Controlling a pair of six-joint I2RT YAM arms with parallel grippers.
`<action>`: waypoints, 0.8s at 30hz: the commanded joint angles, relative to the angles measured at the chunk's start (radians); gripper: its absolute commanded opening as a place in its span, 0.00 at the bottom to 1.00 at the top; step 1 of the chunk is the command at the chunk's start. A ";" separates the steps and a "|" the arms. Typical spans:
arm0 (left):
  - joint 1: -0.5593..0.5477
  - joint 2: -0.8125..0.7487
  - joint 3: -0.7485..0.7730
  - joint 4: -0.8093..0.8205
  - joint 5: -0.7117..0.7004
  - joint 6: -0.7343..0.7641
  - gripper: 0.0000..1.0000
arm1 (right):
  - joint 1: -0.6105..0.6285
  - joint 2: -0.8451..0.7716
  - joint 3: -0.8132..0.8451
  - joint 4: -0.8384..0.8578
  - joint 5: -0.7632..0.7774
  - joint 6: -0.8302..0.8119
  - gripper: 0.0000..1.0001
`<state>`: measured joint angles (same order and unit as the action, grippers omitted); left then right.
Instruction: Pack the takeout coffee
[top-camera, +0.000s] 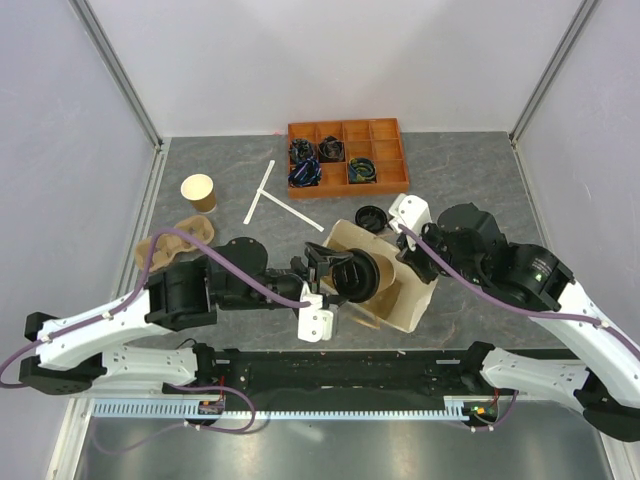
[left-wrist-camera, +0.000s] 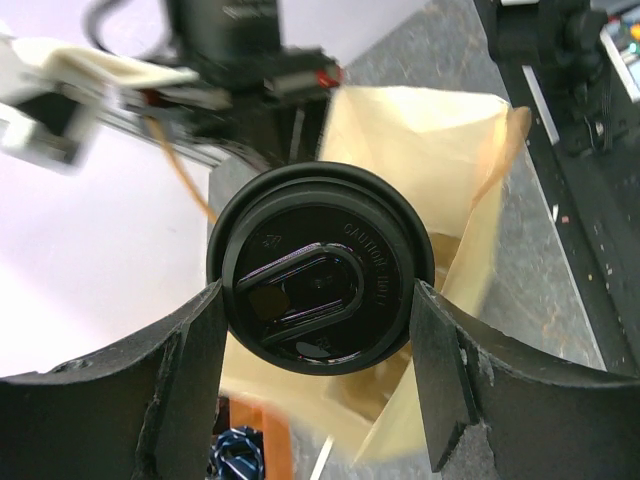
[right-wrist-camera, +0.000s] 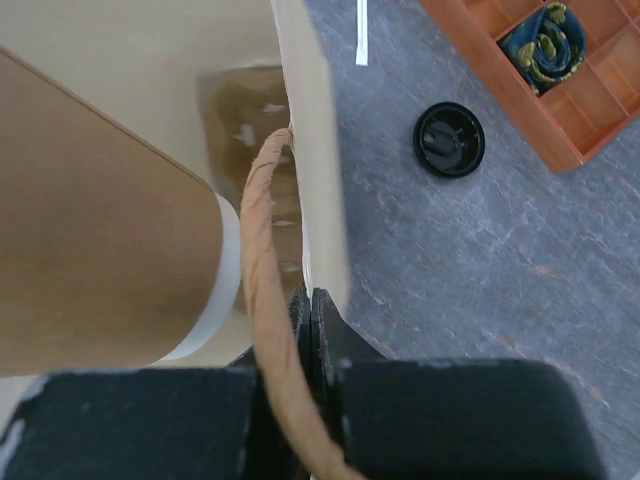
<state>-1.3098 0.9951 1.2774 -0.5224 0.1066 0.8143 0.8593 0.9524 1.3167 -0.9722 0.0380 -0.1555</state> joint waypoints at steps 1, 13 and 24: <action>-0.009 0.003 -0.015 0.015 -0.041 0.065 0.39 | -0.003 0.002 0.050 0.064 -0.062 0.050 0.00; -0.002 0.063 -0.027 -0.034 -0.134 0.008 0.34 | 0.027 -0.055 -0.017 0.090 -0.064 -0.019 0.00; 0.030 0.157 0.034 -0.025 -0.275 -0.251 0.30 | 0.060 -0.113 -0.129 0.190 0.079 -0.022 0.00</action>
<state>-1.2976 1.1442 1.2606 -0.5716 -0.1009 0.7086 0.9058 0.8669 1.2160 -0.8787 0.0433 -0.1761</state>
